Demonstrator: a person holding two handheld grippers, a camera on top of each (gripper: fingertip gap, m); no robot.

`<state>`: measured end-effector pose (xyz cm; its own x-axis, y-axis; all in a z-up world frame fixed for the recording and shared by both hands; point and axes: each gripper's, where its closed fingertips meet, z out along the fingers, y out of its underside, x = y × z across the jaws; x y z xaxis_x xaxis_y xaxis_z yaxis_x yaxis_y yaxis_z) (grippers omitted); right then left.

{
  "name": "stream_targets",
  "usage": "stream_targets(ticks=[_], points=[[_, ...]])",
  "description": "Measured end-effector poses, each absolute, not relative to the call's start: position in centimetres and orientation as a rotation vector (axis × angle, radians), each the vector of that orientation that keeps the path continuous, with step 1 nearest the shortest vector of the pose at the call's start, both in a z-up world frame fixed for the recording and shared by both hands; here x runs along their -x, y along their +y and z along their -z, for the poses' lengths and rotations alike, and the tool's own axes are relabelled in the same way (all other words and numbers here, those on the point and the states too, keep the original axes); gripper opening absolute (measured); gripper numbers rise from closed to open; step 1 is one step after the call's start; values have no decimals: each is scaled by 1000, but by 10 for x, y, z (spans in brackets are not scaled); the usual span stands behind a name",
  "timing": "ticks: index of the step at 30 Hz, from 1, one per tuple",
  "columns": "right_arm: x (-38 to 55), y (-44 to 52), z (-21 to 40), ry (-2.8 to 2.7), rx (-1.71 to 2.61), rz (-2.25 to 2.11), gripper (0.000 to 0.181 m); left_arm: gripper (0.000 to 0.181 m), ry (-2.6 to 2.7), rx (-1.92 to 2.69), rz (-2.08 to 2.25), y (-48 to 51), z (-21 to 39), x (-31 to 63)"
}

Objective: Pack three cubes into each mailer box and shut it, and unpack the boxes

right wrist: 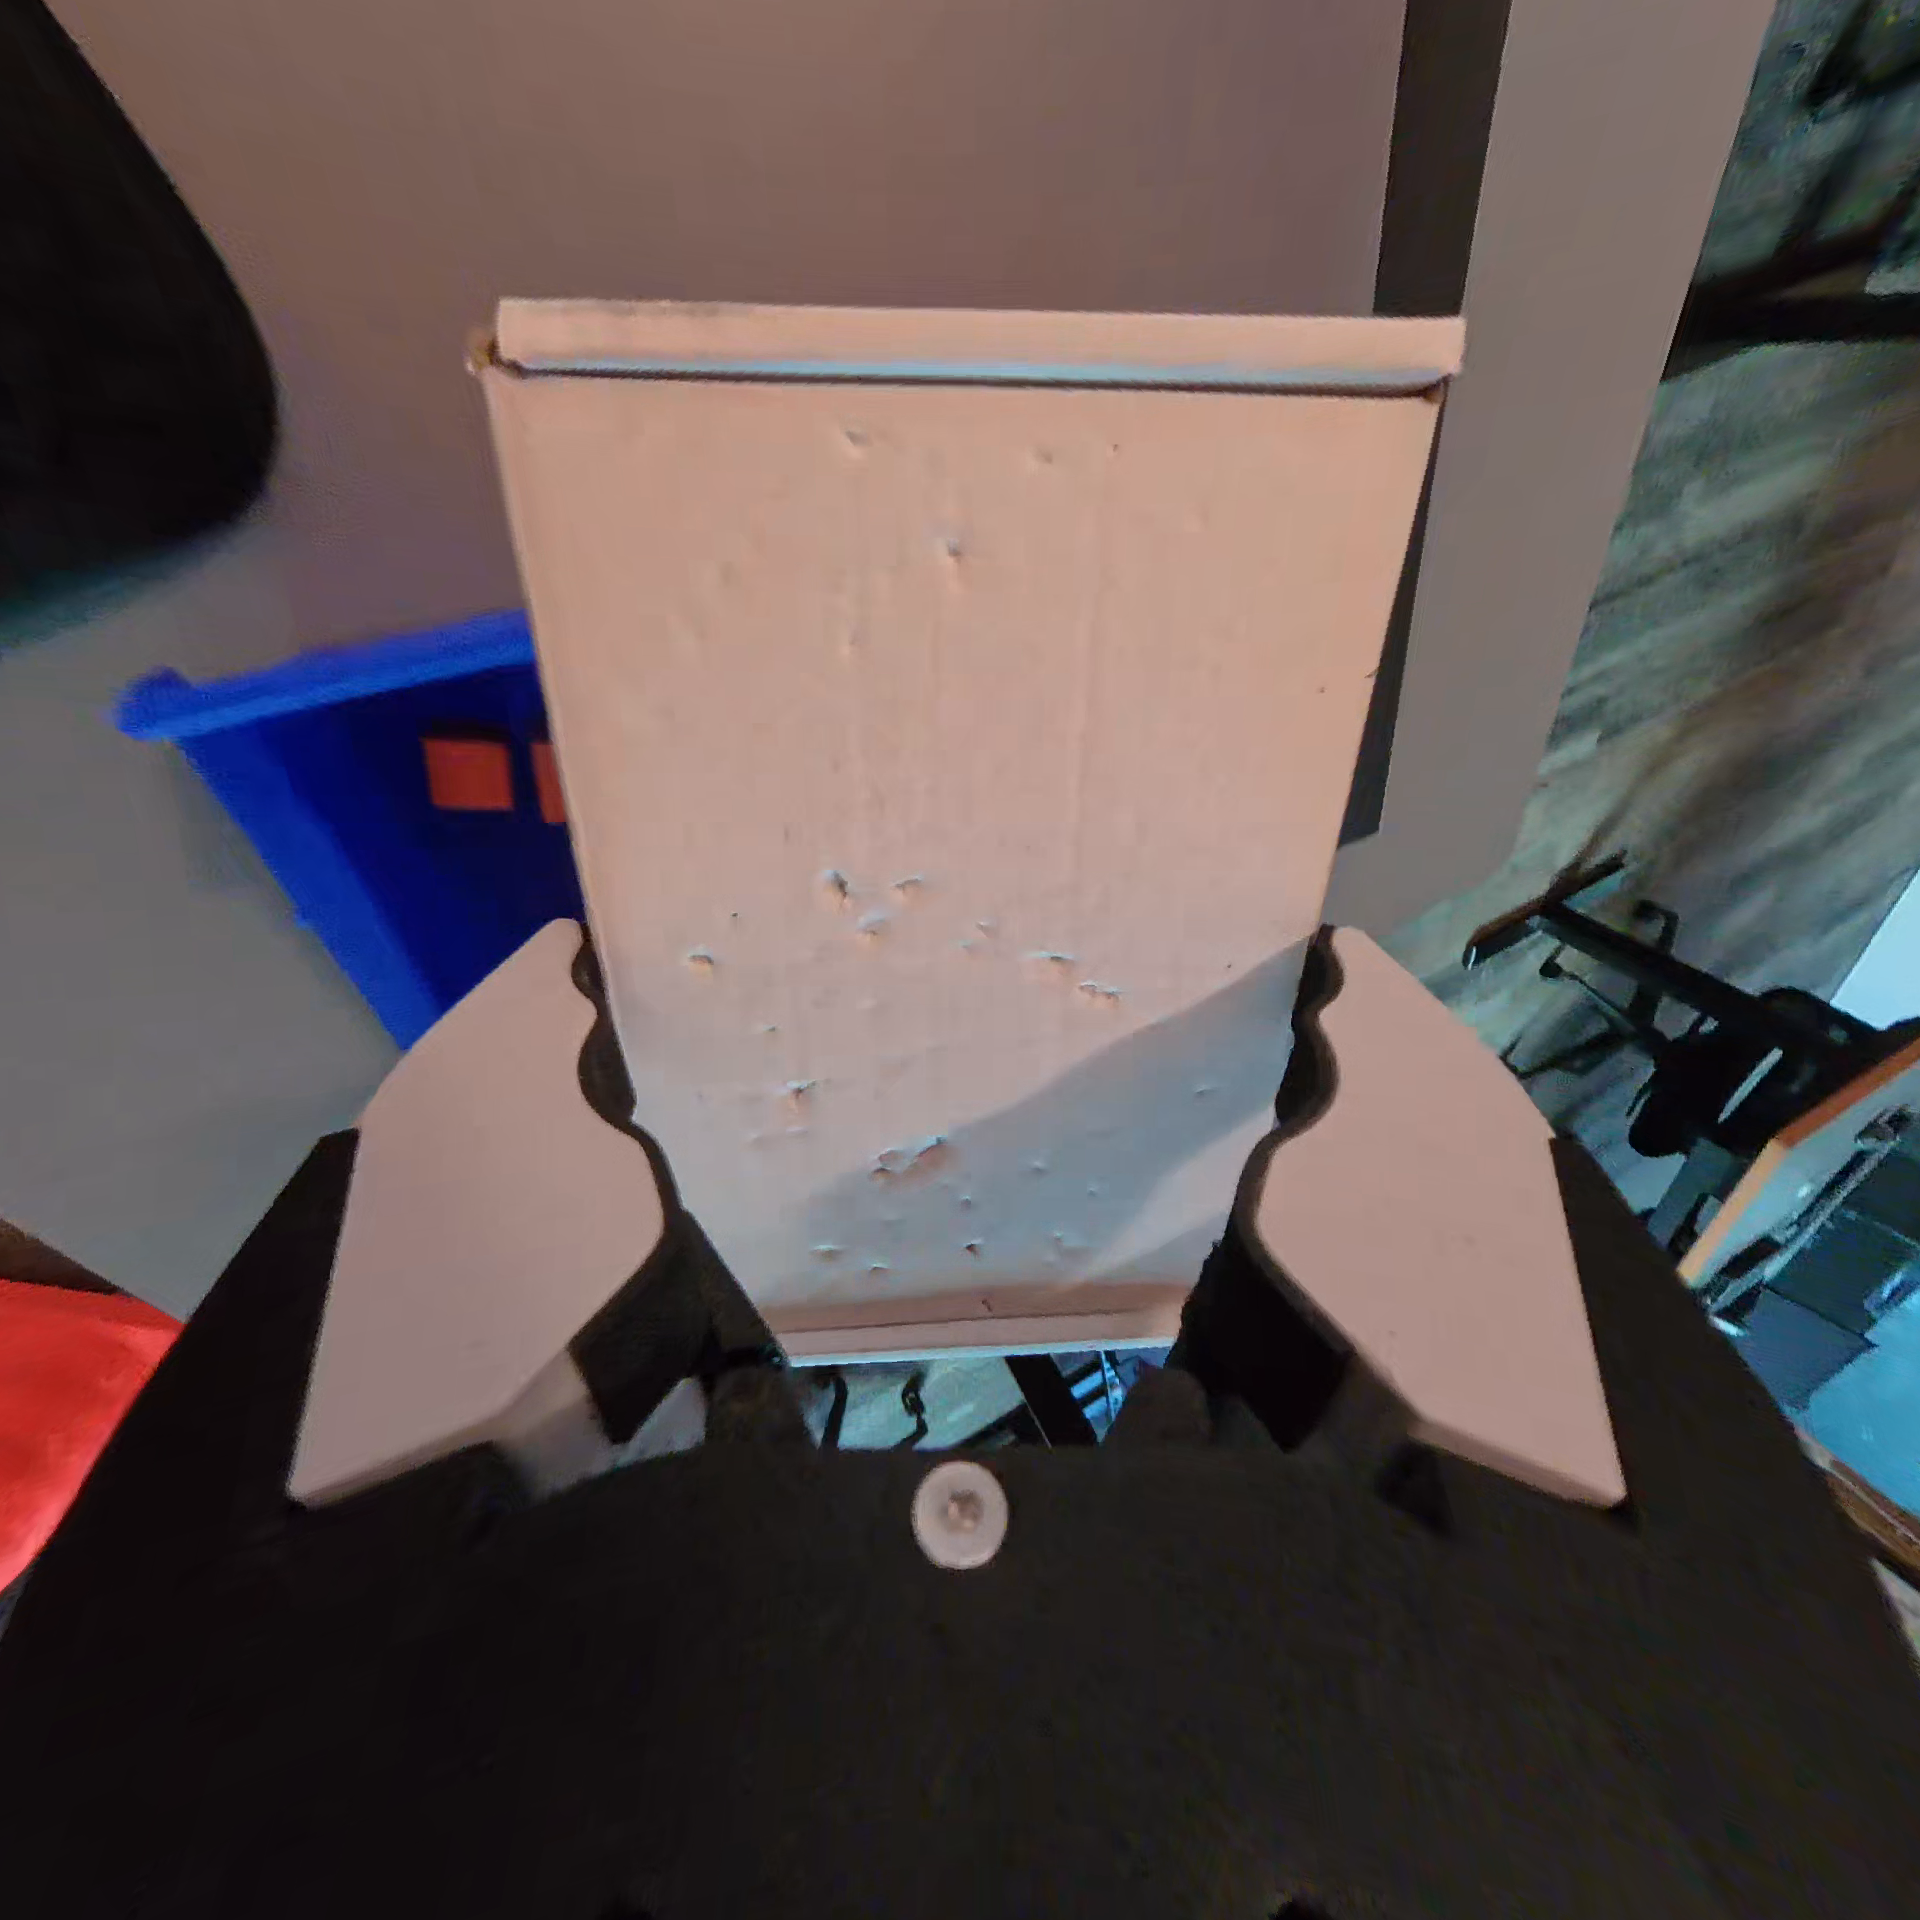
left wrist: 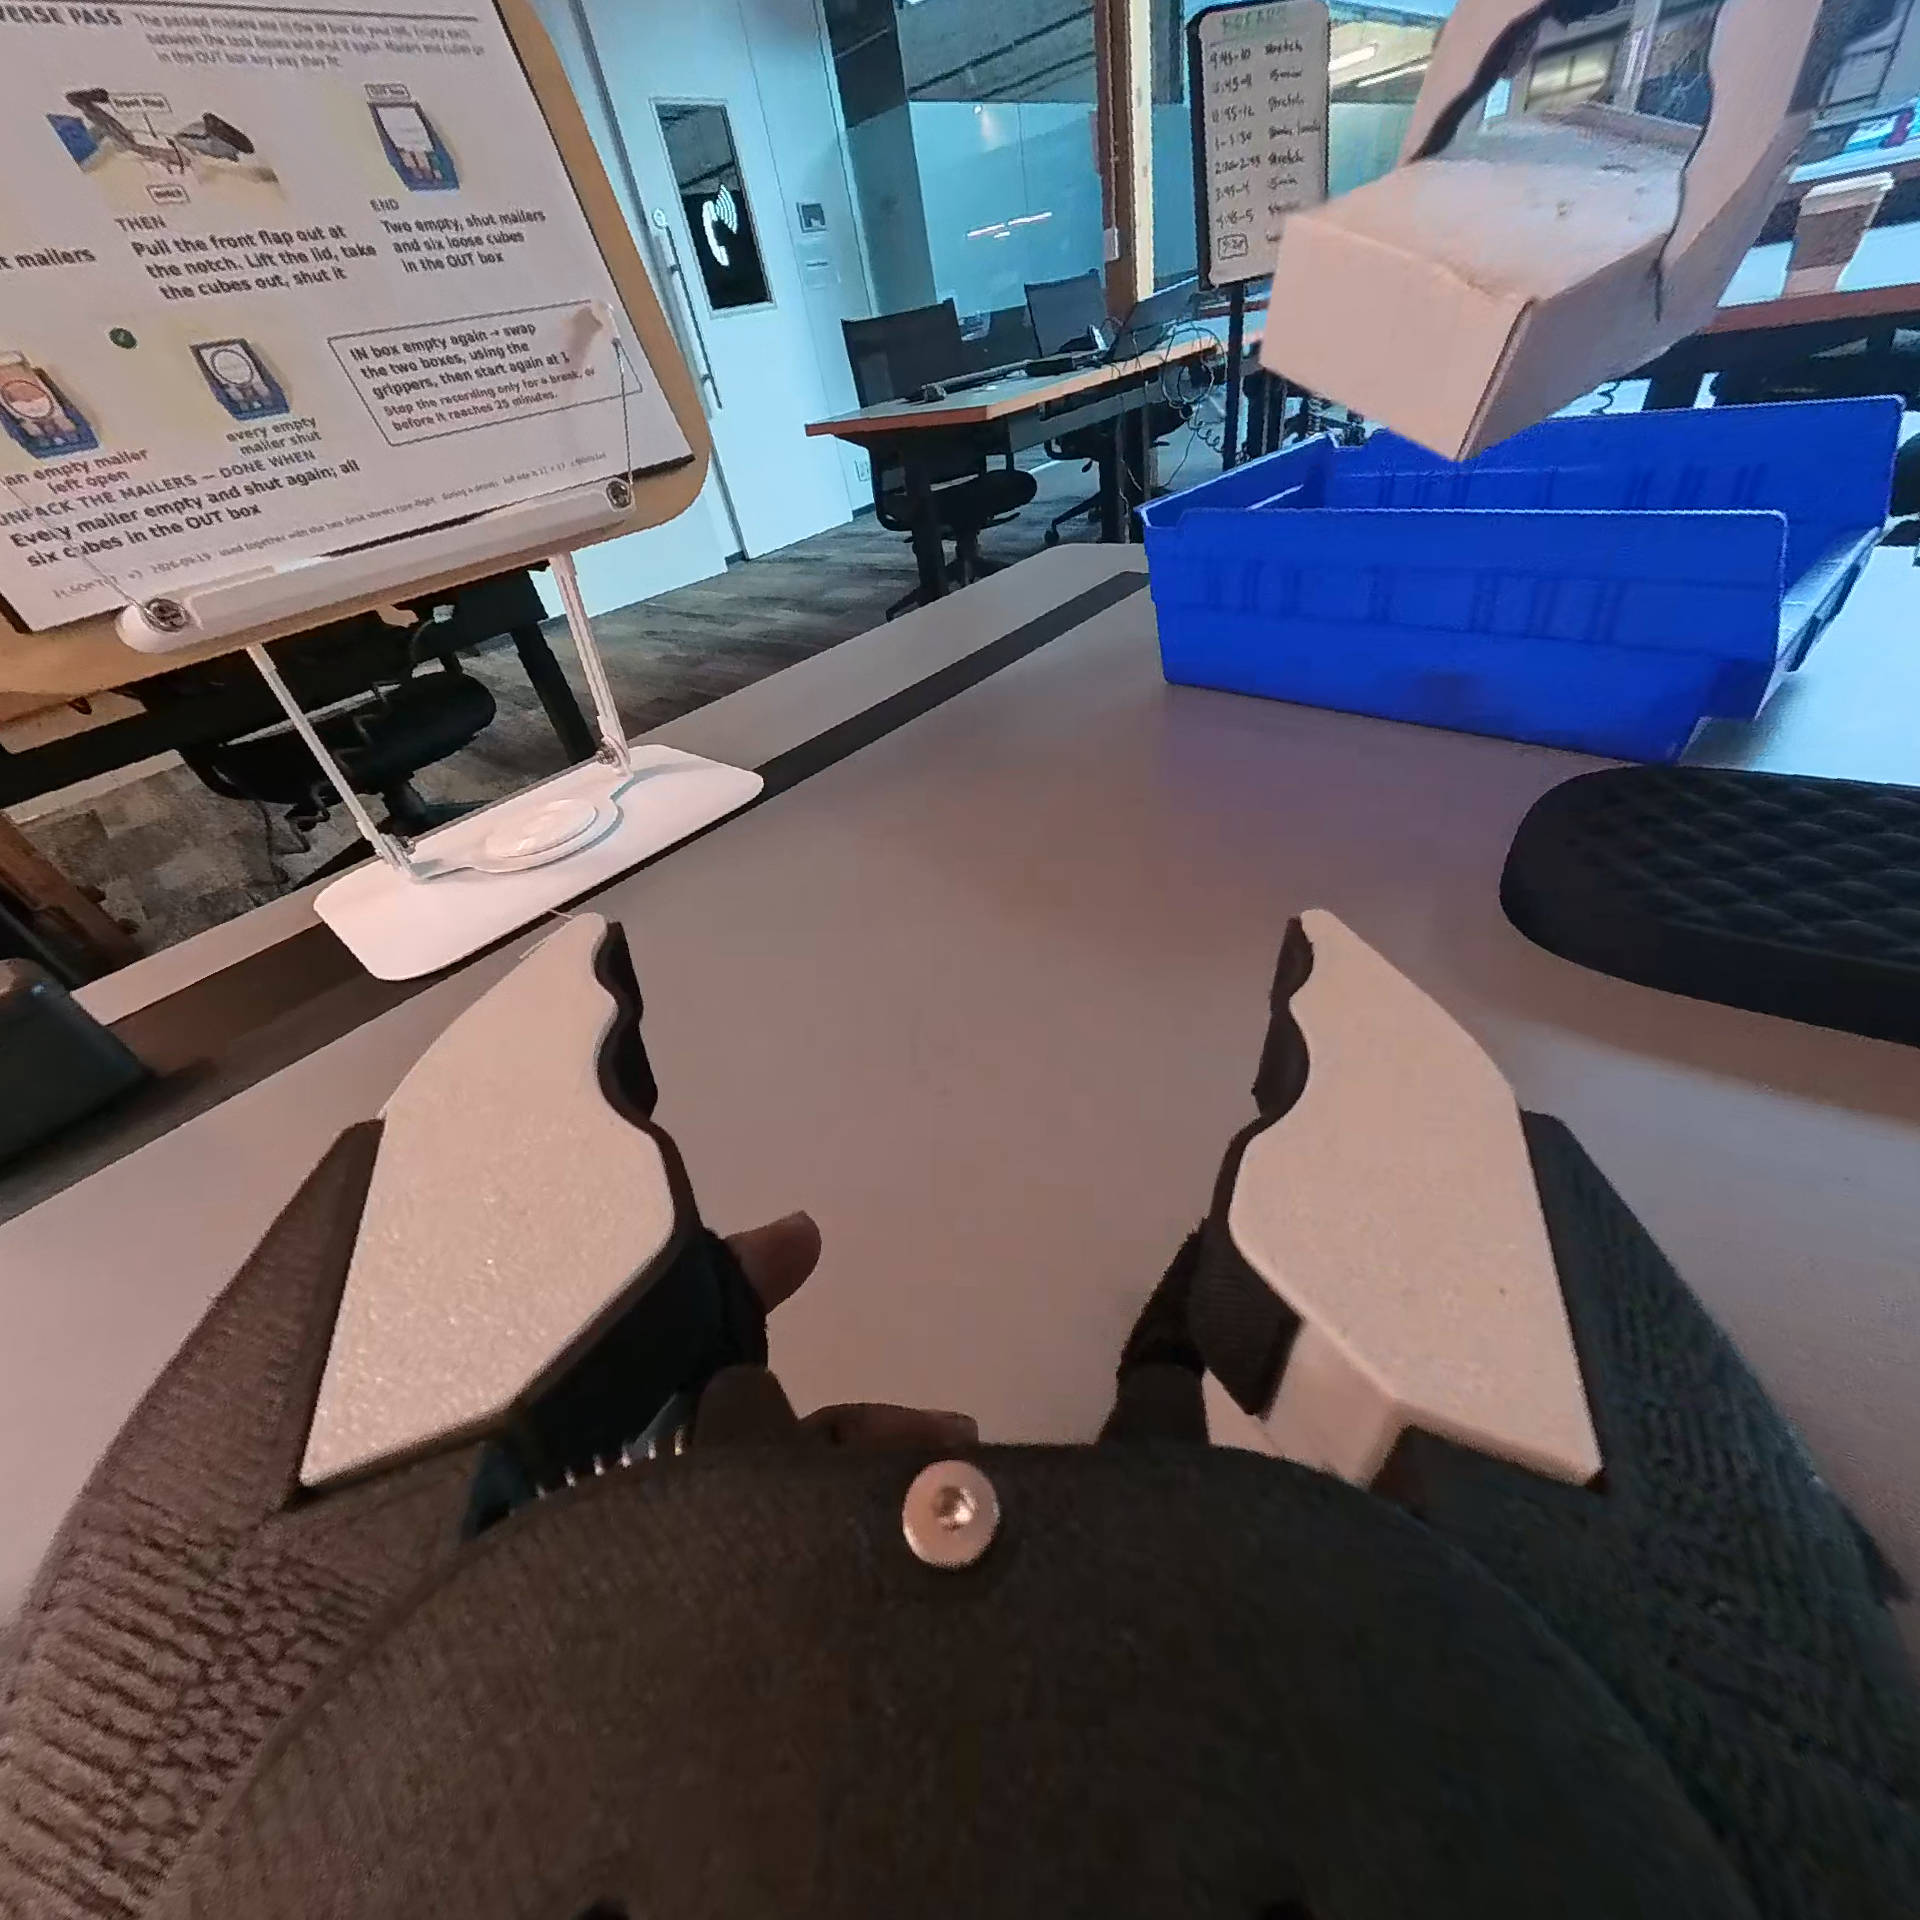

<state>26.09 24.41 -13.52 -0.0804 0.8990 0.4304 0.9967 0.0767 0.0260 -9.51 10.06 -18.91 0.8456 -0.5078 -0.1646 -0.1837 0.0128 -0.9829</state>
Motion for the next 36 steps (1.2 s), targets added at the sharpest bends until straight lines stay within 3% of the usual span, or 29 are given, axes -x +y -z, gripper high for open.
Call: stream_targets(ticks=[16,32,36], points=[[-316,318,228,-2157,1942,583,124,114,583,1574,260,102,194,94],[-319,334,271,-2241,1928,613,124,114,598,1590,270,103,199,92],[-319,341,269,-2230,1876,658,118,114,600,1590,270,103,199,91]])
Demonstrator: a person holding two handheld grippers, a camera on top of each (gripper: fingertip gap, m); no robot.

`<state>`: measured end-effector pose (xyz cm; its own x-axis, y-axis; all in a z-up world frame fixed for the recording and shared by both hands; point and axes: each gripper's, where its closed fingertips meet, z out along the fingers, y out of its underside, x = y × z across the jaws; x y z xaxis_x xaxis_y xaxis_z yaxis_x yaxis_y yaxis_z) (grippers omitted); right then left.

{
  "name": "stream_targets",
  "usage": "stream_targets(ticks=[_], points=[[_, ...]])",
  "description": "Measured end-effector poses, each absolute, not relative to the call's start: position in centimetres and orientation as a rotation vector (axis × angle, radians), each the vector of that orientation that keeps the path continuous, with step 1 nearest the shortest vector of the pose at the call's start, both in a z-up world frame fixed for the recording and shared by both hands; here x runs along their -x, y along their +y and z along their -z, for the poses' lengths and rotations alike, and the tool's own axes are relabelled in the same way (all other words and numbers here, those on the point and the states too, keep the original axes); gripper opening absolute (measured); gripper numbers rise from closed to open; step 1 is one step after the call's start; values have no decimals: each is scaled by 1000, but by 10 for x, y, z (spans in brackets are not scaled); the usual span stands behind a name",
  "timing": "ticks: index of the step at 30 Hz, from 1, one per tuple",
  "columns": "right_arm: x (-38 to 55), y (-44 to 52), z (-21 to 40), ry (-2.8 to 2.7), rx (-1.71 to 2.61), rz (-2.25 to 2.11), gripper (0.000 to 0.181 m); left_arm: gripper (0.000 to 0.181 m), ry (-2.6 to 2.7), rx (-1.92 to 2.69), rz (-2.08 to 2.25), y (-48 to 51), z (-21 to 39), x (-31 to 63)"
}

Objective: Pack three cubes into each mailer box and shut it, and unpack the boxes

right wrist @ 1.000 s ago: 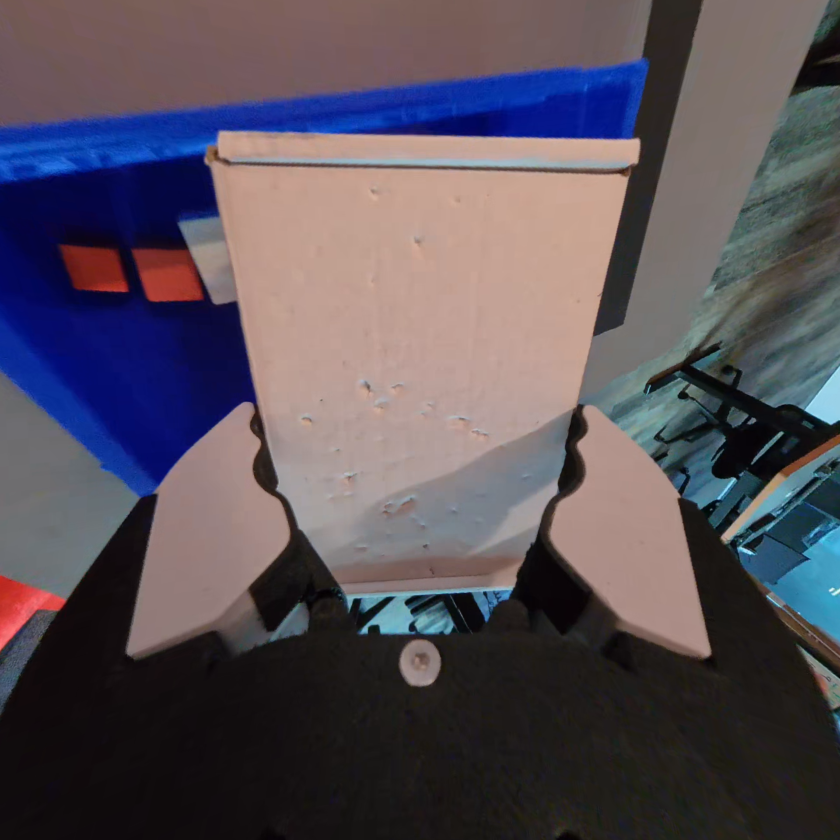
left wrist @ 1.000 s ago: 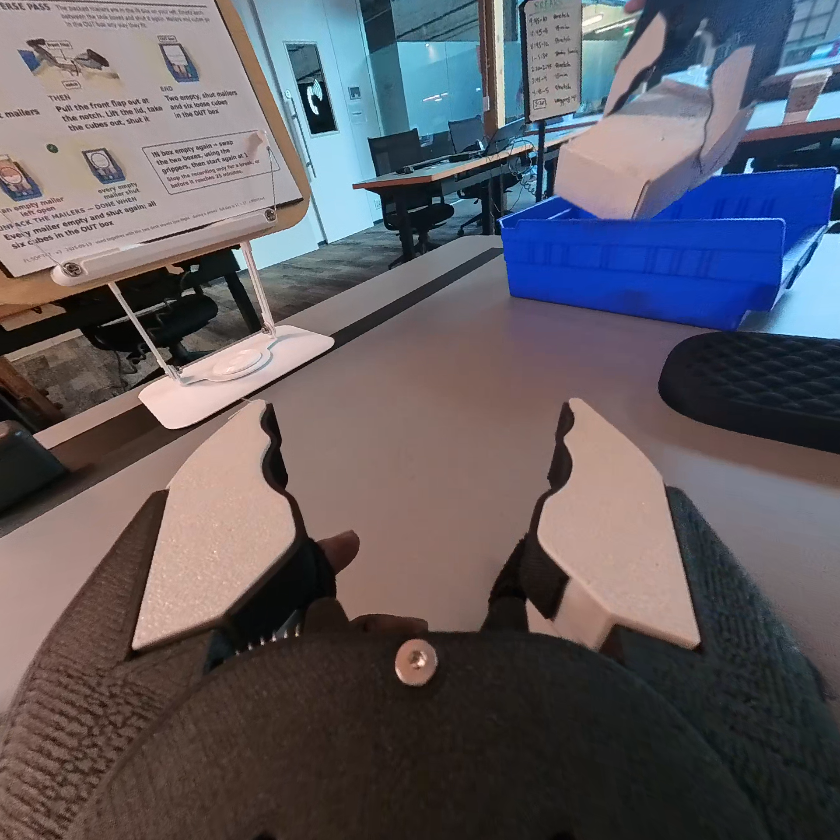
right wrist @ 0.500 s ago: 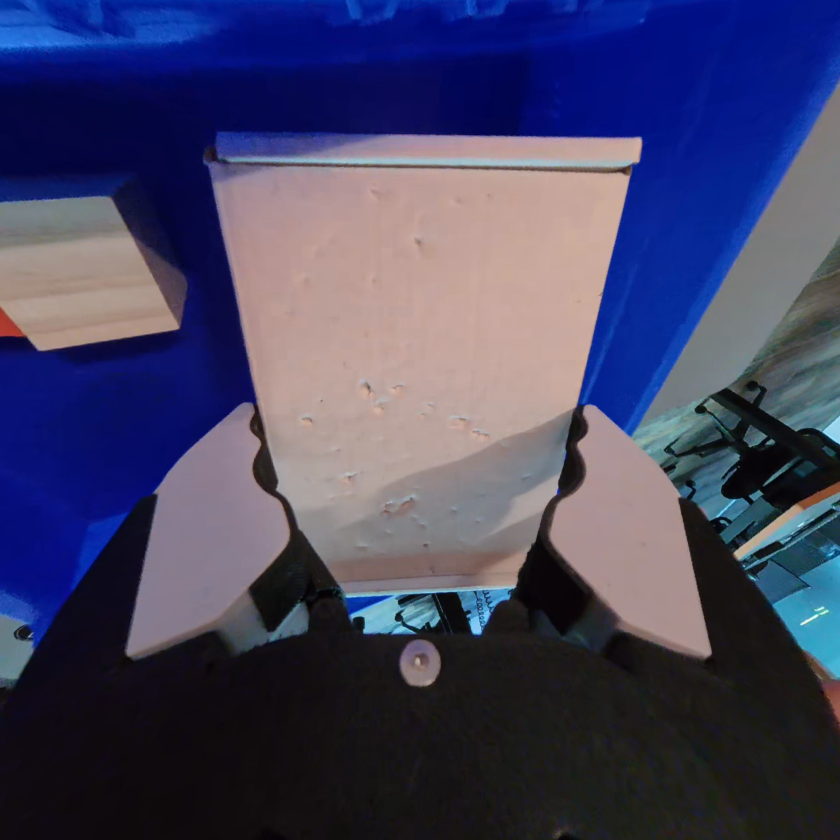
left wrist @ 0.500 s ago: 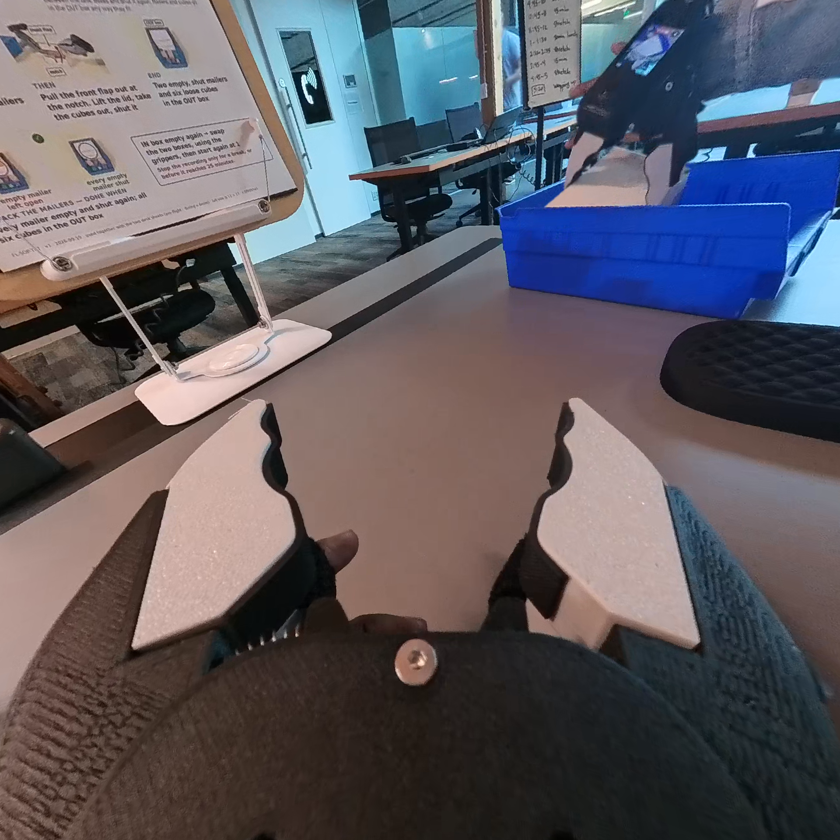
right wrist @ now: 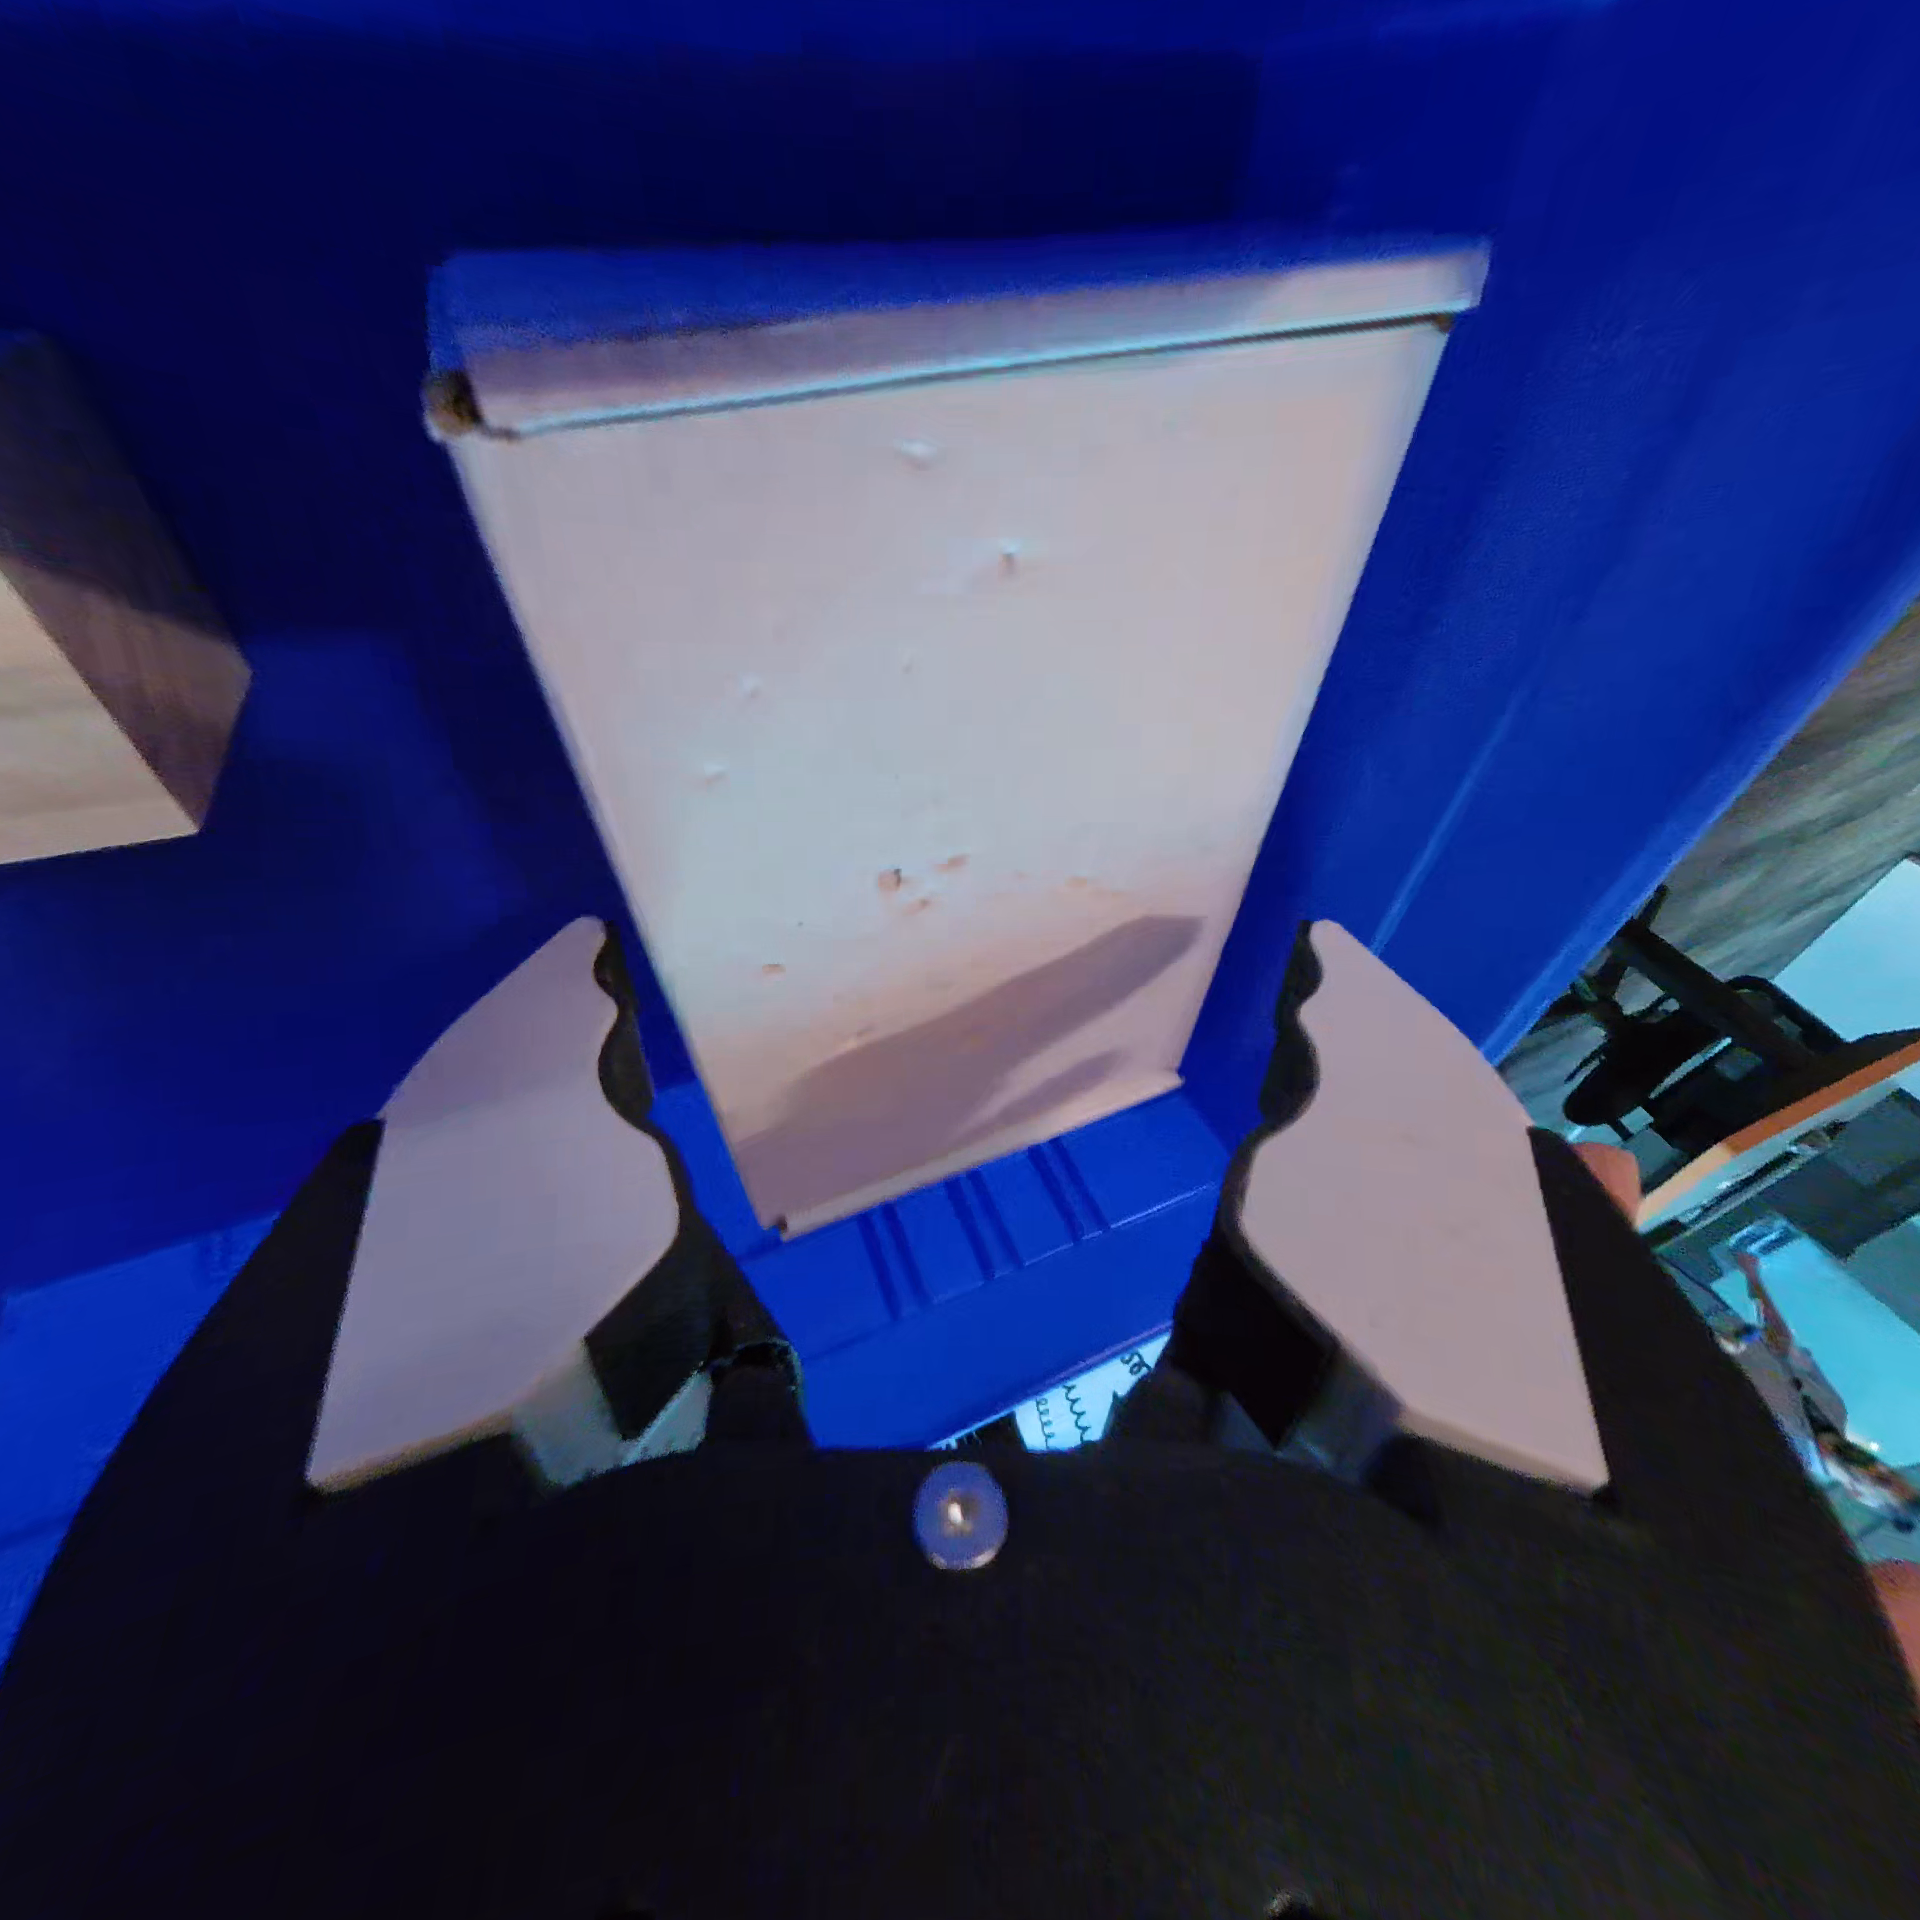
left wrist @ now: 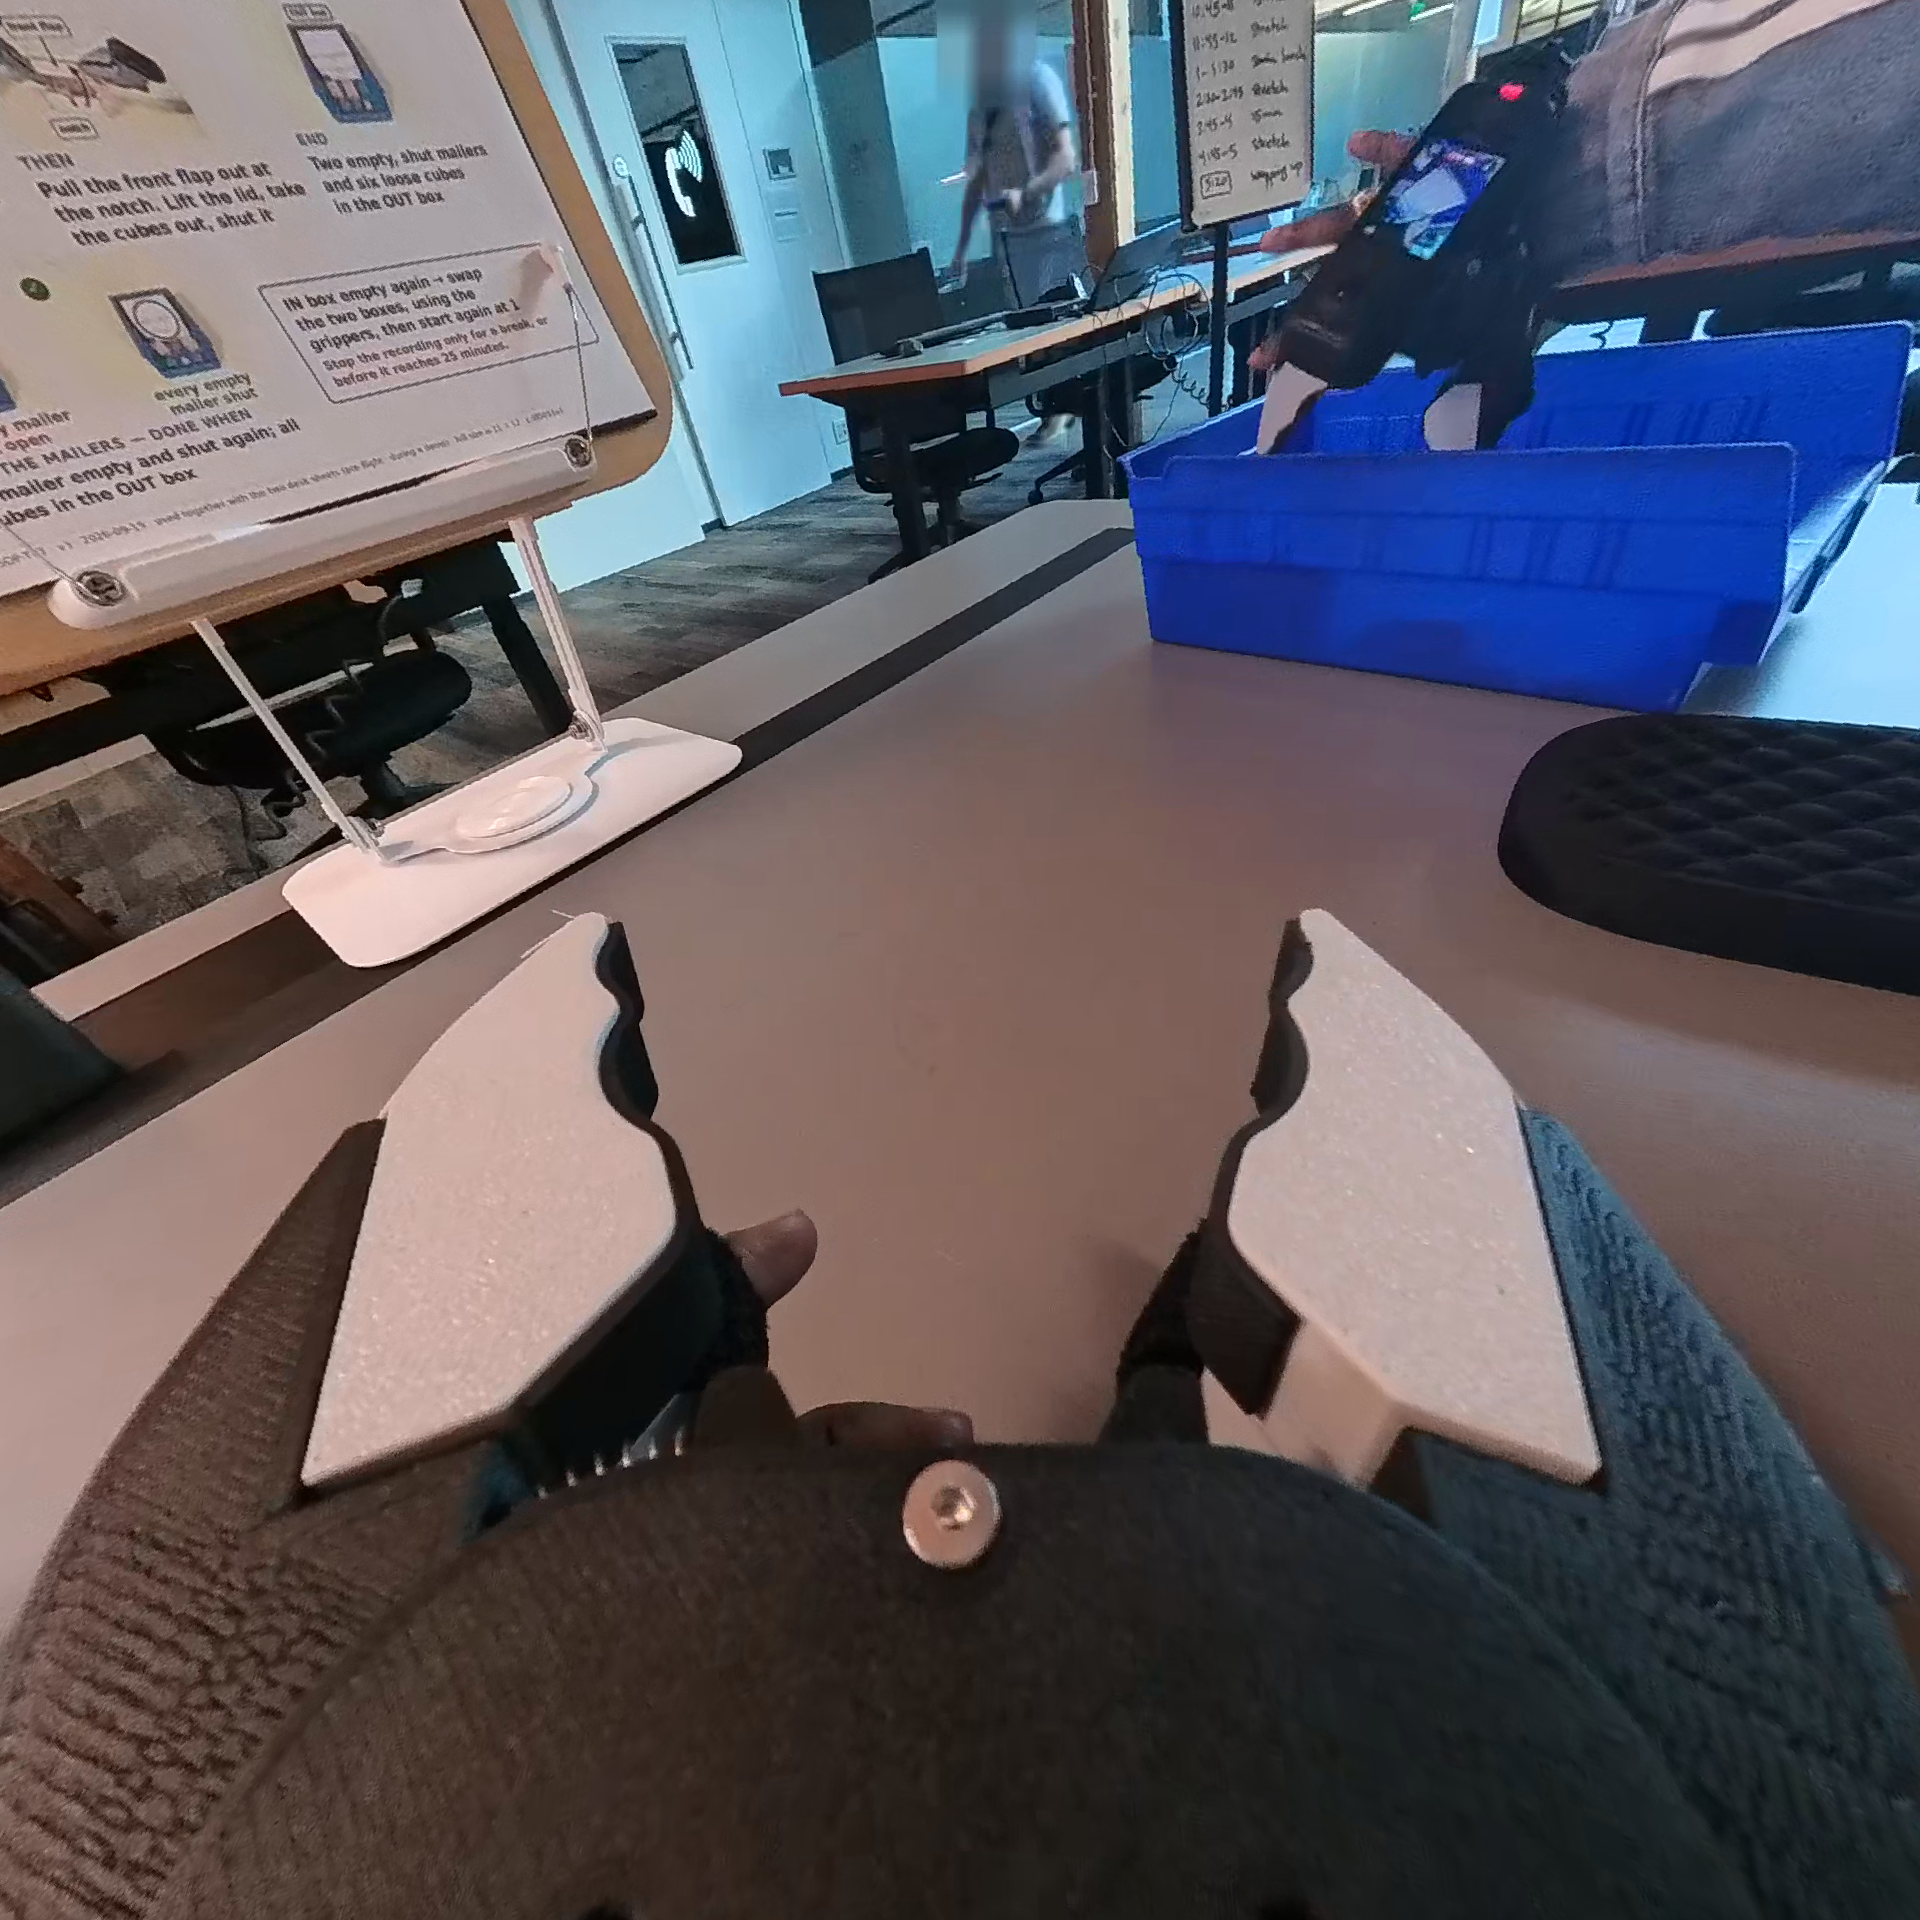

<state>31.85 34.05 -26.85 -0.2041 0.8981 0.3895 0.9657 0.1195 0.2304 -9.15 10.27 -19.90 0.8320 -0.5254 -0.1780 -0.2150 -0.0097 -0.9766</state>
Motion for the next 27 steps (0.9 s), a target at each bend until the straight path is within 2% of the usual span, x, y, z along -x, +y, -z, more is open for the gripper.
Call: stream_targets(ticks=[6,10,11,12,15,21,26,27], points=[[-299,334,239,-2071,1838,561,122,114,613,1584,261,101,197,91],[-204,271,173,-1713,1649,-105,126,114,613,1572,260,100,194,90],[-182,244,154,-1632,1568,-280,135,114,611,1569,266,99,193,89],[-163,213,135,-1565,1476,-448,134,114,607,1567,272,99,192,89],[-135,137,110,-1464,1229,-641,136,114,589,1557,313,96,187,86],[-108,35,123,-1270,1016,-937,129,114,602,1509,386,75,166,76],[-91,17,154,-1159,867,-1037,112,114,625,1509,403,48,149,83],[-87,17,159,-1171,900,-1076,115,114,636,1513,391,43,146,87]])
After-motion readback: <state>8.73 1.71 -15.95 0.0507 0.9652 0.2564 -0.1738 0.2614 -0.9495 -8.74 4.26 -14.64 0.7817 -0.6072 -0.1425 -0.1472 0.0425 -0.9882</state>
